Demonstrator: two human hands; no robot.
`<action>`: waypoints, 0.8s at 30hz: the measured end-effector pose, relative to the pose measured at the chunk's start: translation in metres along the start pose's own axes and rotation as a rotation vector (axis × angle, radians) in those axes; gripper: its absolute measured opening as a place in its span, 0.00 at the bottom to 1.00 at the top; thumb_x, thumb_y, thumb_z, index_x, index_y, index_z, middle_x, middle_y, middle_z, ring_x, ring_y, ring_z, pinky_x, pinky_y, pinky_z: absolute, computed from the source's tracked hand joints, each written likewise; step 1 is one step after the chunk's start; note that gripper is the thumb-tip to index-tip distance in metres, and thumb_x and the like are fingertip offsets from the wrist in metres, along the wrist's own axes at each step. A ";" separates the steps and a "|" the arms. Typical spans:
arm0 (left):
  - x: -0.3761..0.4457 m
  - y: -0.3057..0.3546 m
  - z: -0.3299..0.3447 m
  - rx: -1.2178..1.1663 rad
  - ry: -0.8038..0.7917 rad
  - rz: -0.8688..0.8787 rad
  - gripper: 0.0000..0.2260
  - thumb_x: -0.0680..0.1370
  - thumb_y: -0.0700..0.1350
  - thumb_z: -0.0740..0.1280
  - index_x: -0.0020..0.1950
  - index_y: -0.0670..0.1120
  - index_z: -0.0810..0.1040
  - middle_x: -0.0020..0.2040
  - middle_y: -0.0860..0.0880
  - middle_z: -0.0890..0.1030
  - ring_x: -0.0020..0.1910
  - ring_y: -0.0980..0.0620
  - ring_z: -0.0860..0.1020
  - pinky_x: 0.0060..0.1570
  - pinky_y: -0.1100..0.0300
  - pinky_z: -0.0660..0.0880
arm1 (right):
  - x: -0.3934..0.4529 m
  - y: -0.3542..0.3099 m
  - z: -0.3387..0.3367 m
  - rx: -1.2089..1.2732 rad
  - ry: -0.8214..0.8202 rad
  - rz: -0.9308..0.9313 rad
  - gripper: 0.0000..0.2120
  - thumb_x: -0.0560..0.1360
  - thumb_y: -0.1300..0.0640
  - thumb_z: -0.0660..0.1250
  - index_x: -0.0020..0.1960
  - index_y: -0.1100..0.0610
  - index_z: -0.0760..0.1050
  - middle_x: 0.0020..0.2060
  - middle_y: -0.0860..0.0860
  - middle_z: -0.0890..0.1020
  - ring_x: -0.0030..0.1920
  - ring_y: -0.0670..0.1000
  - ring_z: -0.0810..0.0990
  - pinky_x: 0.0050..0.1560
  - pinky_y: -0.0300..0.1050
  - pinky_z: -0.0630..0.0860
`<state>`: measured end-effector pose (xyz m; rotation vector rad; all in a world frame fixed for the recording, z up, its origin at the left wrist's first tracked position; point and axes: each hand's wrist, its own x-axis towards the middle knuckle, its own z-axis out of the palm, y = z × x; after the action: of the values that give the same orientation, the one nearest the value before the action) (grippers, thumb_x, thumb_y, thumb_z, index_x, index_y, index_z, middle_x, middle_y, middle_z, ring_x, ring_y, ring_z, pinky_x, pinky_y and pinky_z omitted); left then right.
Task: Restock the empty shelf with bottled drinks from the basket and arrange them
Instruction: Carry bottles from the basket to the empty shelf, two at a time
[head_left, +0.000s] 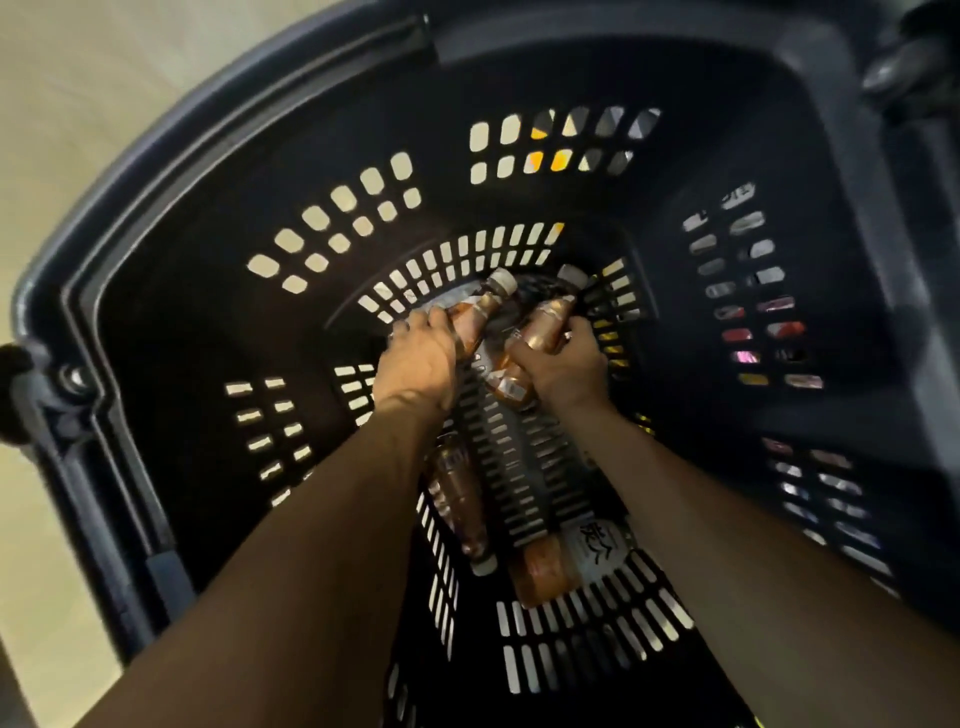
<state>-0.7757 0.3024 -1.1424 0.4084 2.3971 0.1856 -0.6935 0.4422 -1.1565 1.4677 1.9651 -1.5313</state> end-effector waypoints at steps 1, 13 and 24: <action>-0.006 0.000 -0.002 -0.074 -0.006 -0.016 0.30 0.78 0.46 0.71 0.76 0.42 0.62 0.71 0.41 0.69 0.69 0.41 0.68 0.68 0.45 0.71 | -0.004 0.001 -0.006 0.003 -0.003 -0.012 0.27 0.73 0.52 0.78 0.67 0.52 0.72 0.54 0.49 0.81 0.47 0.47 0.80 0.37 0.36 0.74; -0.123 0.041 -0.102 -0.662 0.161 -0.050 0.25 0.70 0.49 0.79 0.65 0.51 0.76 0.49 0.57 0.80 0.51 0.54 0.80 0.54 0.57 0.76 | -0.115 -0.086 -0.097 -0.125 -0.014 -0.202 0.29 0.70 0.49 0.80 0.67 0.45 0.72 0.55 0.46 0.85 0.52 0.46 0.83 0.49 0.41 0.75; -0.267 0.082 -0.321 -0.871 0.412 0.105 0.22 0.69 0.47 0.80 0.57 0.63 0.76 0.46 0.62 0.84 0.45 0.66 0.81 0.49 0.63 0.78 | -0.280 -0.259 -0.203 0.037 -0.005 -0.438 0.26 0.65 0.48 0.83 0.54 0.32 0.73 0.47 0.40 0.86 0.47 0.41 0.86 0.54 0.53 0.84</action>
<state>-0.7762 0.2815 -0.7177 0.0766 2.3877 1.4047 -0.7010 0.4736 -0.7260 1.0873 2.3804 -1.7383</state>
